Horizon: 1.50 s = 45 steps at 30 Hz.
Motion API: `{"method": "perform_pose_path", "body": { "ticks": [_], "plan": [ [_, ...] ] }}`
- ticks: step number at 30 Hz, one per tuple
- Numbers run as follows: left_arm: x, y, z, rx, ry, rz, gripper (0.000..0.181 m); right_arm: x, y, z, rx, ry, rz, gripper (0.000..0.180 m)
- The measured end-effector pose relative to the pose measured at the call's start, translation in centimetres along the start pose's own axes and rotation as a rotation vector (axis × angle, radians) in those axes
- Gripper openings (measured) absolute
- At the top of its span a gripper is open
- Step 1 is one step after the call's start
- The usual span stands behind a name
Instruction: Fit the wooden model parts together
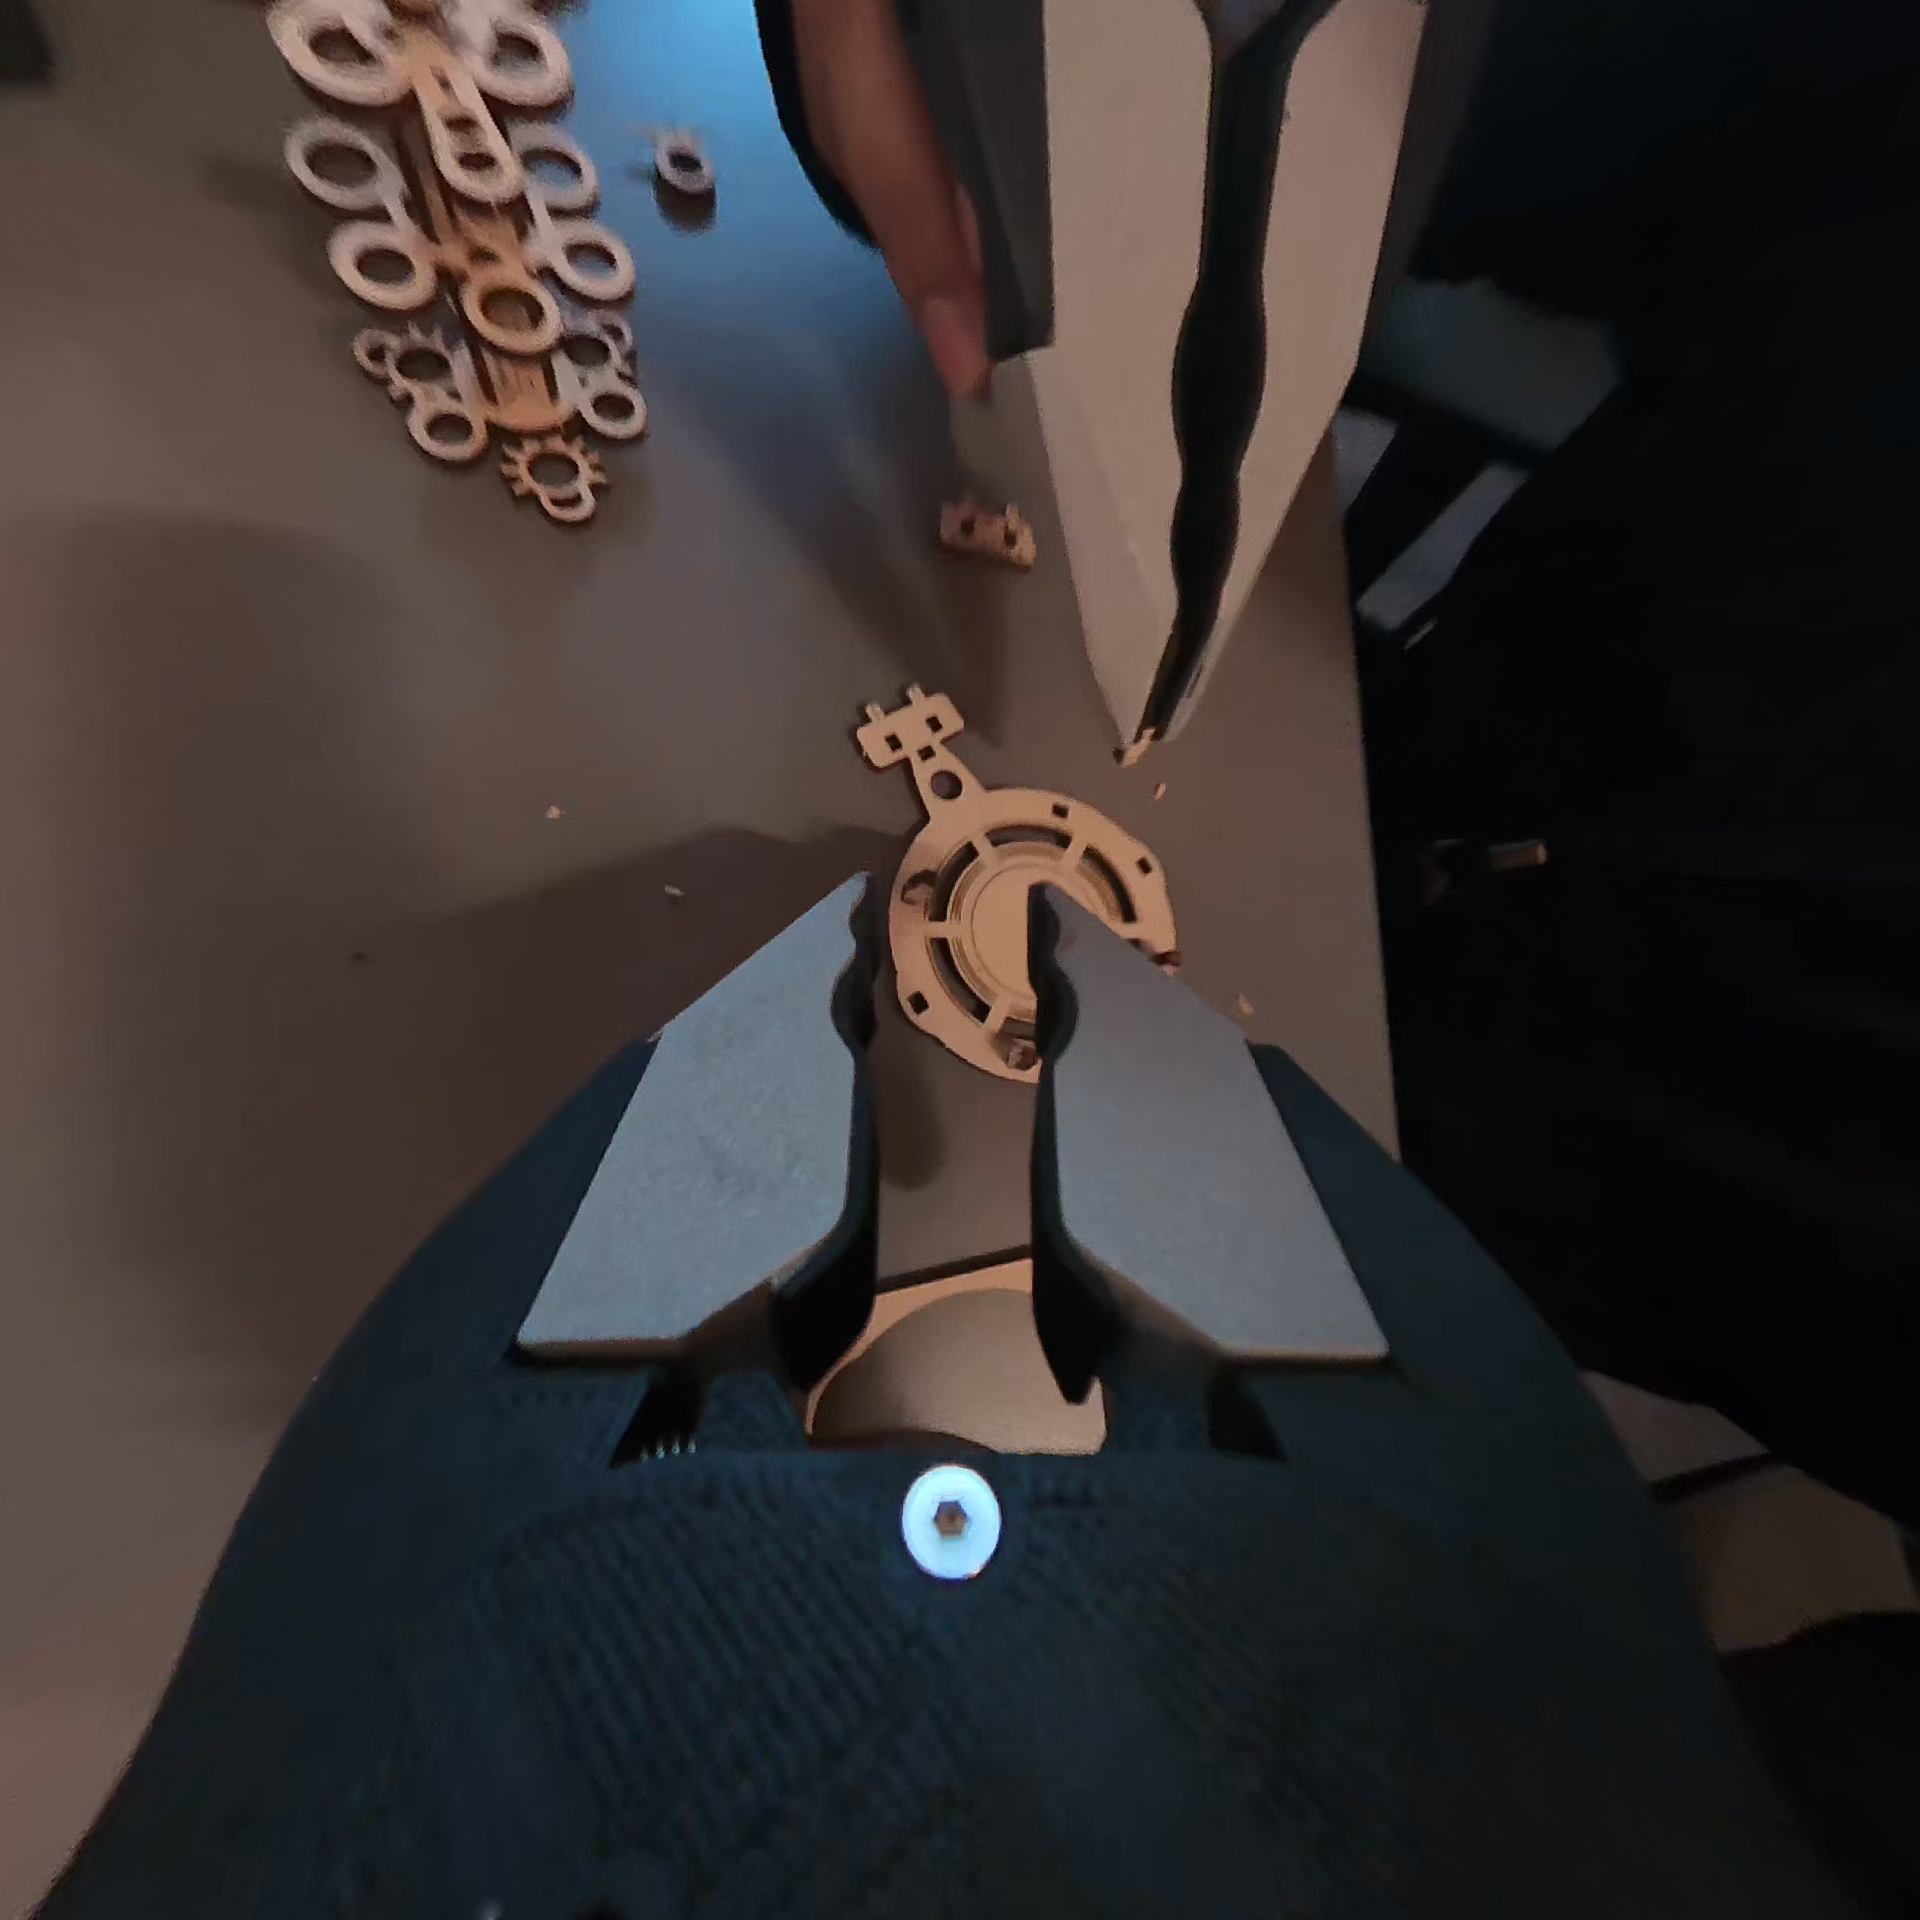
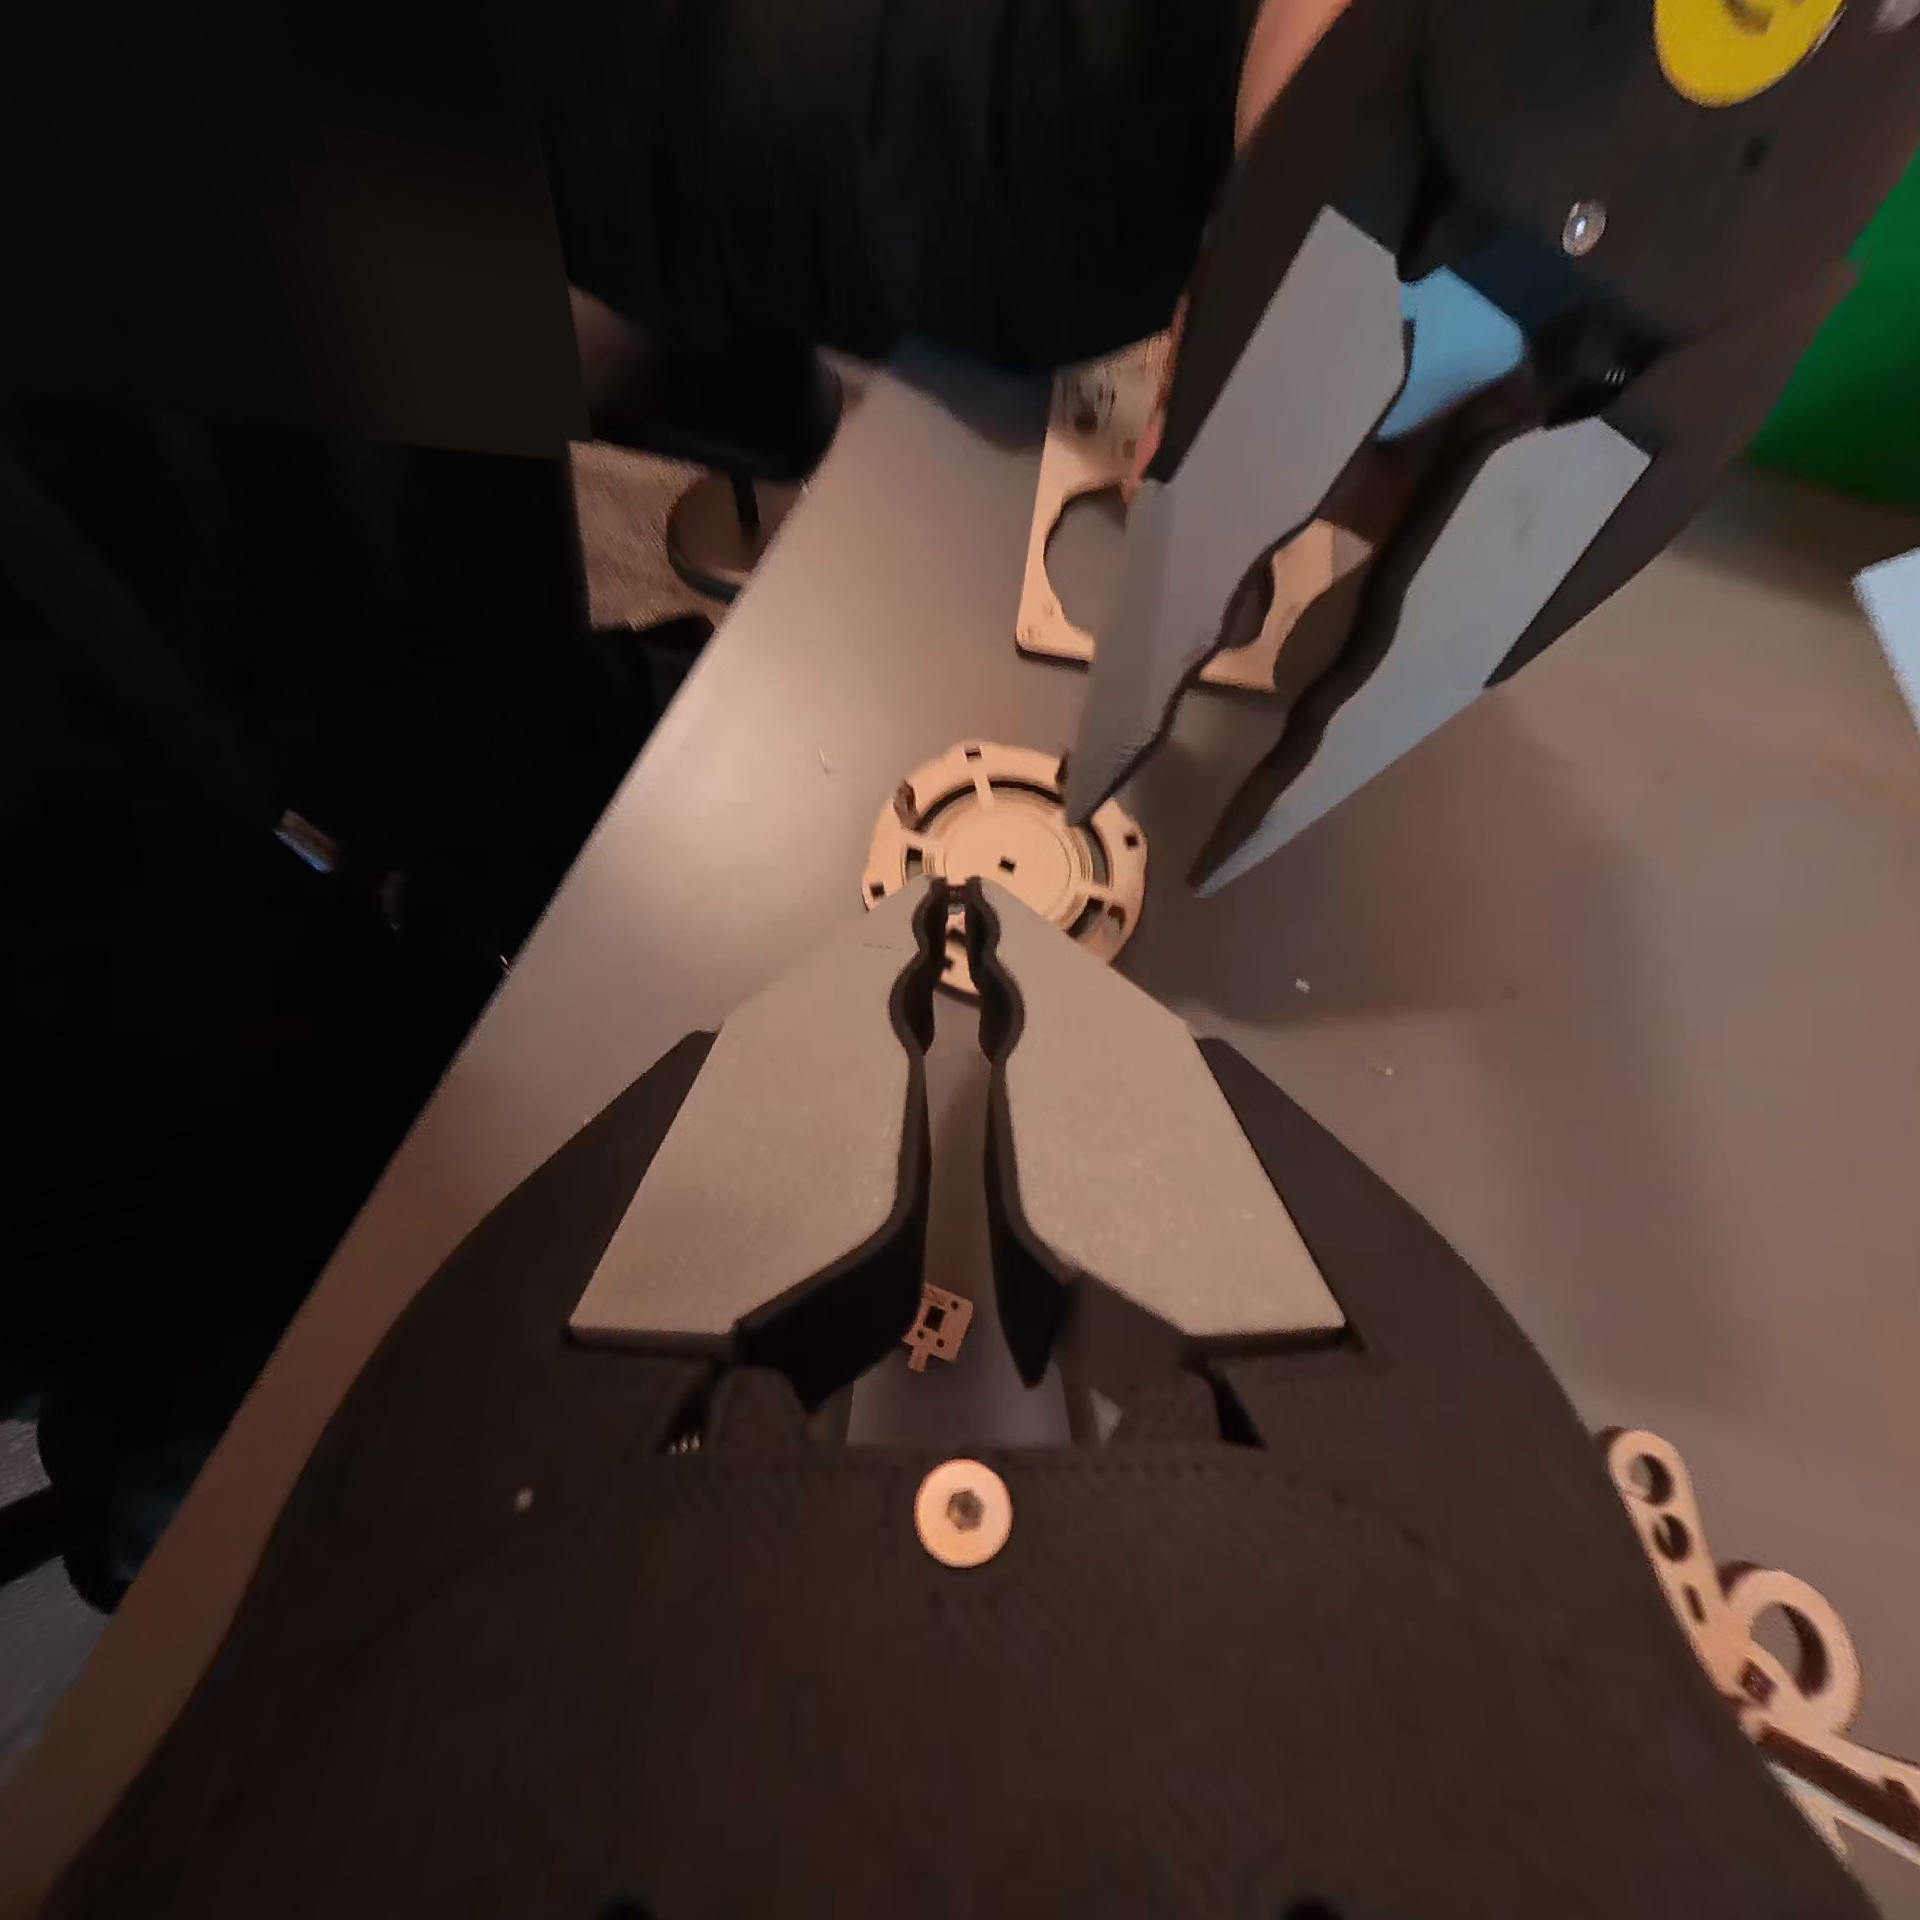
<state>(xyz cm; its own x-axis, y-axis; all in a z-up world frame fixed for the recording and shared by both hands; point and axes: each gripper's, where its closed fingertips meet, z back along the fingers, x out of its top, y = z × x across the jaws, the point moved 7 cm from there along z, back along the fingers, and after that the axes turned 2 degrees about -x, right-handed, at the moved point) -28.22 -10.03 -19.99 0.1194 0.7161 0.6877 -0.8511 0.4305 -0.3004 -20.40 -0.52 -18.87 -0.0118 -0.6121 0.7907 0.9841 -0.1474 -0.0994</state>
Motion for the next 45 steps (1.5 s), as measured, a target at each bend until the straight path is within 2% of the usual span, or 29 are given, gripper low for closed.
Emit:
{"method": "perform_pose_path", "body": {
  "ticks": [4,9,16,21,33,37,41,45],
  "plan": [
    [-1.1,0.1,-1.0,0.034,0.111,-0.015,0.028,-0.7,-0.1,-0.8,0.004,0.050,0.004,0.000],
    [-1.2,0.5,-0.8,0.061,0.128,-0.030,0.019,-1.4,-0.5,-1.3,0.000,0.078,-0.026,0.000],
    [-1.2,0.5,-0.8,0.076,0.133,-0.042,0.015,-1.6,-2.3,-0.4,-0.120,0.070,-0.098,0.000],
    [-1.1,0.5,-0.9,0.079,0.128,-0.043,0.015,-2.1,-2.5,-0.8,-0.131,0.120,-0.132,0.000],
    [-0.6,0.9,-1.1,0.117,0.105,-0.061,0.019,-2.3,-1.6,-1.1,-0.052,0.153,-0.132,0.000],
    [-0.4,0.9,-1.2,0.122,0.099,-0.070,0.020,-1.7,-1.7,-0.5,-0.051,0.099,-0.133,0.000],
    [-0.3,0.9,-1.5,0.118,0.083,-0.090,0.017,-0.5,-0.5,-0.4,0.035,0.010,-0.082,0.000],
    [0.0,0.8,-1.7,0.137,0.071,-0.155,0.015,-0.8,0.0,-1.2,0.065,0.040,-0.040,0.000]
  ]
}}
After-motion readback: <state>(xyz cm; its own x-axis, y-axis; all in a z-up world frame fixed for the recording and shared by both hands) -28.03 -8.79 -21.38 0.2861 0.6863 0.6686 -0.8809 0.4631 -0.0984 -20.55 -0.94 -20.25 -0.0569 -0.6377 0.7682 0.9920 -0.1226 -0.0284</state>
